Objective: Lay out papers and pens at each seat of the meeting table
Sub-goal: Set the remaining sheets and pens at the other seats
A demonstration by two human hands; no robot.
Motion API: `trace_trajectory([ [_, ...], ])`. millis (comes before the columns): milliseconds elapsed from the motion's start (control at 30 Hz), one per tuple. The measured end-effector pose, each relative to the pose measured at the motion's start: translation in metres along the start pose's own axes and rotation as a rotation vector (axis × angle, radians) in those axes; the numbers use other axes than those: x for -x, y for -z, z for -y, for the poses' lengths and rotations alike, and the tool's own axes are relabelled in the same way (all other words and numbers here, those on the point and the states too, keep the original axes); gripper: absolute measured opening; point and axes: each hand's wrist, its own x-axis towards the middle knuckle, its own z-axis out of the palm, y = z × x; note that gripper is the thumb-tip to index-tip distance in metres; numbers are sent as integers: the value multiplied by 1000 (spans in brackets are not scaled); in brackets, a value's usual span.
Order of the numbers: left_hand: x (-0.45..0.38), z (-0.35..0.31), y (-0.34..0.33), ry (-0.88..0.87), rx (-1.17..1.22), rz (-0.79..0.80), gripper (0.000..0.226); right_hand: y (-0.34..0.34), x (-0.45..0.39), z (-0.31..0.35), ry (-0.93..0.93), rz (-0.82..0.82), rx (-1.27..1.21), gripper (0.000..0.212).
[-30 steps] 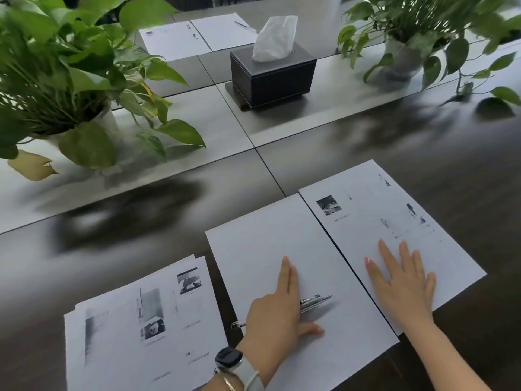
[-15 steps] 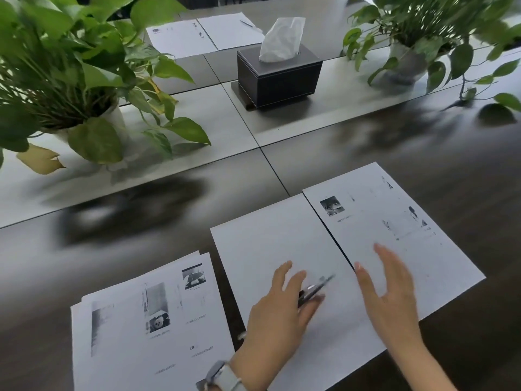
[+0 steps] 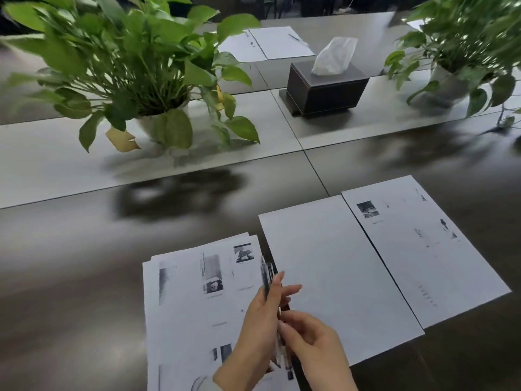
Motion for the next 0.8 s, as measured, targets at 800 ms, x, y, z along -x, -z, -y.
trace_trajectory([
  [800, 30, 23, 153, -184, -143, -628, 21, -16, -31, -11, 451, -346, 656, 29],
])
